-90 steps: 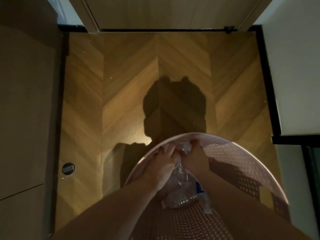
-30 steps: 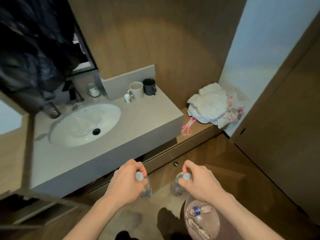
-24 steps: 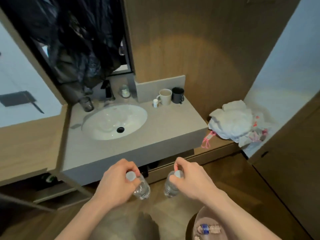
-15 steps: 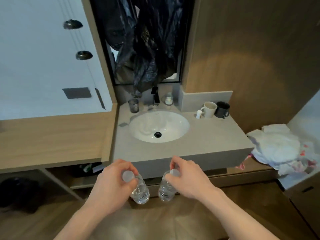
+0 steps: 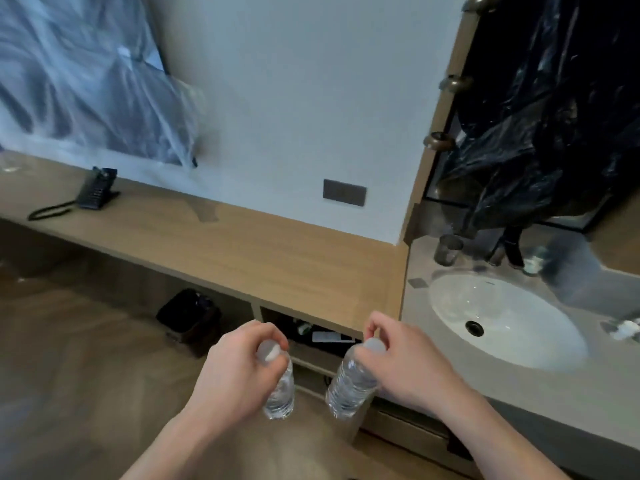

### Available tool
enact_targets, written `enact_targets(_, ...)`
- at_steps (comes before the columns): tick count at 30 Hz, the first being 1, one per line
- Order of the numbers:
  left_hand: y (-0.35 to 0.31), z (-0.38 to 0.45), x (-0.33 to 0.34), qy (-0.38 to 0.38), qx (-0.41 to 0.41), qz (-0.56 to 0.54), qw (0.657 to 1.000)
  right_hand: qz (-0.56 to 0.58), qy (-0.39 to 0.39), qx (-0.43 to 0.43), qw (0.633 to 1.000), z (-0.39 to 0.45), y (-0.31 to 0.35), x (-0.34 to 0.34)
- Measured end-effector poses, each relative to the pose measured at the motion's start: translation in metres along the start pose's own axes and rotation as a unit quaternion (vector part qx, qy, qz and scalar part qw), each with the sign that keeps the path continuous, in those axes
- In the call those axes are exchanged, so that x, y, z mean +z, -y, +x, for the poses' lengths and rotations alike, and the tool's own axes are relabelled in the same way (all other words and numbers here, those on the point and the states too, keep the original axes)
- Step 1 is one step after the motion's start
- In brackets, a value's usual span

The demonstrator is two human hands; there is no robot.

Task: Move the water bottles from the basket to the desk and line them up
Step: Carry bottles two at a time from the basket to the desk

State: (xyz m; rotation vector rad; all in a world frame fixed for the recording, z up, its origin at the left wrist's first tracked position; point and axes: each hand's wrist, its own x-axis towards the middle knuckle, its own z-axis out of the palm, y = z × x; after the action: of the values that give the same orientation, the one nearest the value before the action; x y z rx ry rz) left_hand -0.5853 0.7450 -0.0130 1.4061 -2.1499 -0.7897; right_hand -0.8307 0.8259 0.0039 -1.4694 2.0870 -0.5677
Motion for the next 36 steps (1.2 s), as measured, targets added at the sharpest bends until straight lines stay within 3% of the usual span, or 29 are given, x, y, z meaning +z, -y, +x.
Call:
enact_targets(10,0.093,0.055,-0.074,-0.11,-0.148,0.004,0.983,-0.016,0.114,-0.134,0.984,0.151,0.115,0.058)
enact_targets(20,0.159,0.098,-0.165,-0.261,-0.262,0.008,0.929,-0.044,0.207,-0.276,0.938,0.283,0.253,0.117)
enact_targets(27,0.236,0.119,-0.237,-0.313,-0.288,0.011,0.905,-0.042,0.234,-0.315,0.919,0.336,0.358,0.175)
enact_targets(36,0.353,0.143,-0.349,-0.309,-0.274,0.009,0.911,-0.039,0.222,-0.306,0.925,0.368,0.491,0.266)
